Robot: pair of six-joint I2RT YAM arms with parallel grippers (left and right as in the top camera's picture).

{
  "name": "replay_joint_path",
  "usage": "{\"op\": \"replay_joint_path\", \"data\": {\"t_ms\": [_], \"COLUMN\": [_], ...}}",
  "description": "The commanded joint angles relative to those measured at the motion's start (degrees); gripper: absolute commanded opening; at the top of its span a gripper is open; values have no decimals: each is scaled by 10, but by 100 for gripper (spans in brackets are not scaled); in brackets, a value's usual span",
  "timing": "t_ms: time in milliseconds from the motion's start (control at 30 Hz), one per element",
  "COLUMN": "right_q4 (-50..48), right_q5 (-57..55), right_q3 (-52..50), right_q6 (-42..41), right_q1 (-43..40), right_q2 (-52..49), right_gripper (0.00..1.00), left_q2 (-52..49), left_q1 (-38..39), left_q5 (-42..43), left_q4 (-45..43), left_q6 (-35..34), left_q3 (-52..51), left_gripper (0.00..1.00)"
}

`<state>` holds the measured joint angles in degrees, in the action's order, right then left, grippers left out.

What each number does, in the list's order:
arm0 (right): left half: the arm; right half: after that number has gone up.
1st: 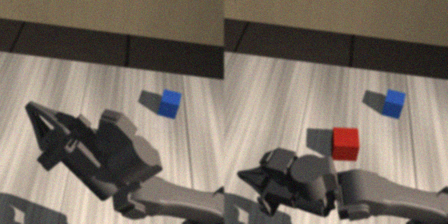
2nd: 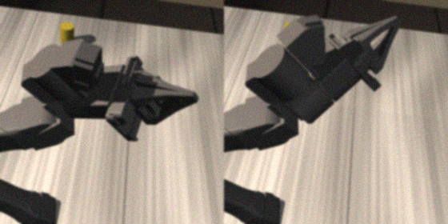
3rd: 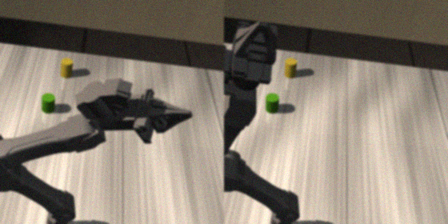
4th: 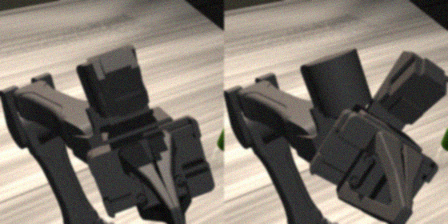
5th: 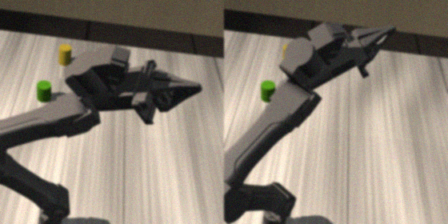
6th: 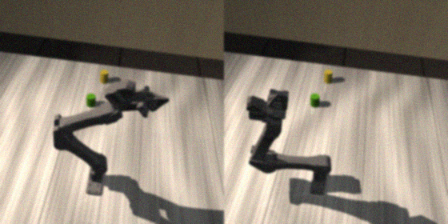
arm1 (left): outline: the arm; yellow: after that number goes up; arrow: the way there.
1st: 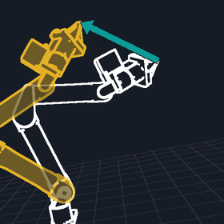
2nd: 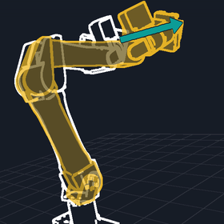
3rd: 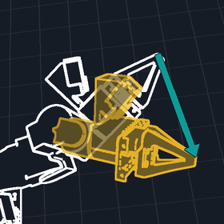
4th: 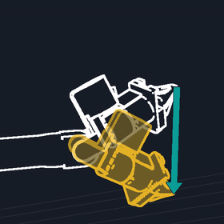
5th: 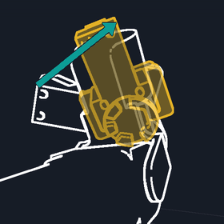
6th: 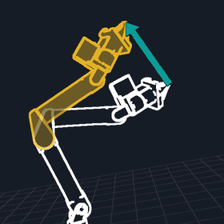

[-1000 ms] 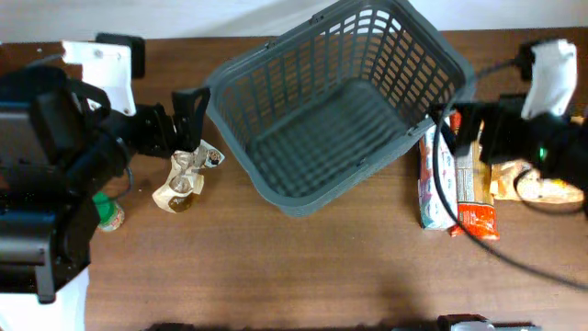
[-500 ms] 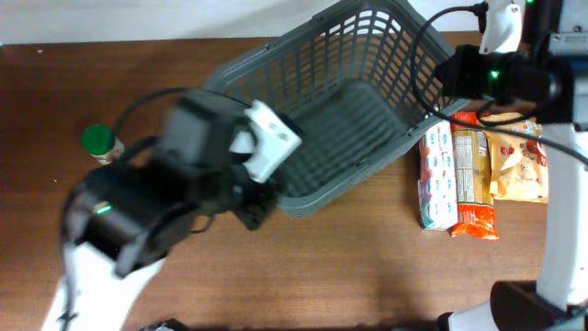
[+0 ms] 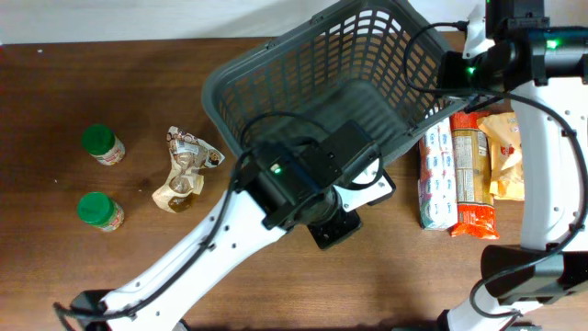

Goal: Pack container

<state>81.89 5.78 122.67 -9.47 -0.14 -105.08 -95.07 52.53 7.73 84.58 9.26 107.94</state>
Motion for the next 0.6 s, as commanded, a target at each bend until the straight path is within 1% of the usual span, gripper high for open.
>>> {"op": "replay_joint_path", "data": {"t_ms": [0, 33, 100, 233, 400, 567], "right_q4": [14, 22, 33, 62, 81, 90], "right_q5": [-20, -20, -20, -20, -20, -20], "right_q3": [6, 6, 6, 6, 6, 6], "right_q6": [-1, 2, 2, 17, 17, 37], "right_q1": [-2, -2, -2, -2, -2, 14], "right_q2": [-6, -7, -7, -7, -7, -7], "right_gripper": [4, 4, 4, 4, 4, 4], "left_q2": [-25, -33, -34, -34, -34, -34], "left_q1": [-7, -24, -43, -91, -158, -206], "left_q5": [-64, -86, -95, -97, -97, -97], "left_q4": [-6, -9, -17, -25, -32, -39], "left_q6": [7, 5, -9, -33, -46, -71], "left_q3": [-28, -46, -58, -66, -66, -66], "left_gripper": [5, 4, 3, 3, 3, 3]}}
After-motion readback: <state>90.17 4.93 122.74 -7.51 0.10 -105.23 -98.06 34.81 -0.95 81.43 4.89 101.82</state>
